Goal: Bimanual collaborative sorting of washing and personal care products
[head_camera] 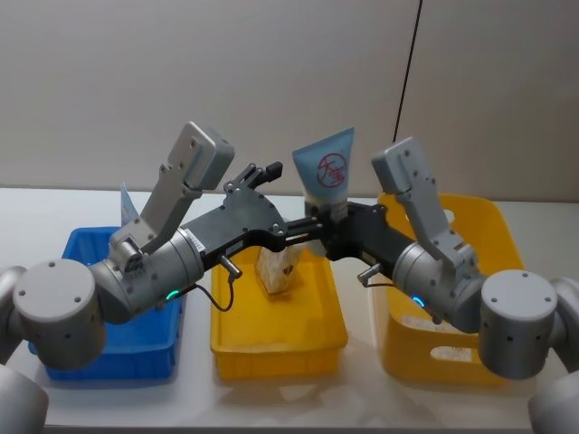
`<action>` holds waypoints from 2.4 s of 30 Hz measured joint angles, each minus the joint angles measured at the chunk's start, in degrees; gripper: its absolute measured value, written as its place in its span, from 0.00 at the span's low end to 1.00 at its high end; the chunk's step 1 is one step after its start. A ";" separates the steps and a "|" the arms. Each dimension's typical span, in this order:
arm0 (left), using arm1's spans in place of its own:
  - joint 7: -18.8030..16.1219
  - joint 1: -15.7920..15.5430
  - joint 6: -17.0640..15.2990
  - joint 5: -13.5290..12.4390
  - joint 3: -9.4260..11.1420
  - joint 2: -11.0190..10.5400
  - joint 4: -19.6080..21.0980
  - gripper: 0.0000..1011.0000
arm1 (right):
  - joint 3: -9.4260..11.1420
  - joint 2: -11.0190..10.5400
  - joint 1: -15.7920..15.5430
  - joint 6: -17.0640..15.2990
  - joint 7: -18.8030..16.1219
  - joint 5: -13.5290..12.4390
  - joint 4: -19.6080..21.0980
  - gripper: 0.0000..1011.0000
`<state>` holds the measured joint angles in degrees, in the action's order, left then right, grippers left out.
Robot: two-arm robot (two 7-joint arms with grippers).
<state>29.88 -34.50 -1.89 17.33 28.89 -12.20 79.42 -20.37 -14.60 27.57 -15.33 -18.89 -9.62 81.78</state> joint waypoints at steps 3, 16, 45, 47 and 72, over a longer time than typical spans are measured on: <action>0.00 0.00 0.00 0.00 0.00 0.00 0.00 0.99 | 0.64 0.38 -0.25 -0.94 1.81 0.32 -0.11 0.17; 0.00 0.00 0.00 0.00 0.00 0.00 0.00 0.99 | 4.20 2.14 -1.57 -5.56 9.78 1.74 -0.18 0.16; 0.00 0.00 0.00 0.00 0.01 0.00 0.00 0.99 | 12.89 5.01 -3.20 -20.52 24.07 4.24 -1.72 0.45; 0.00 0.00 0.00 0.00 0.00 0.00 0.00 0.99 | 13.06 5.01 -3.20 -21.12 24.21 4.38 -1.82 0.51; 0.00 0.00 0.00 0.00 0.00 0.00 0.00 0.99 | 13.43 3.74 -5.05 -20.19 21.35 4.67 1.16 0.99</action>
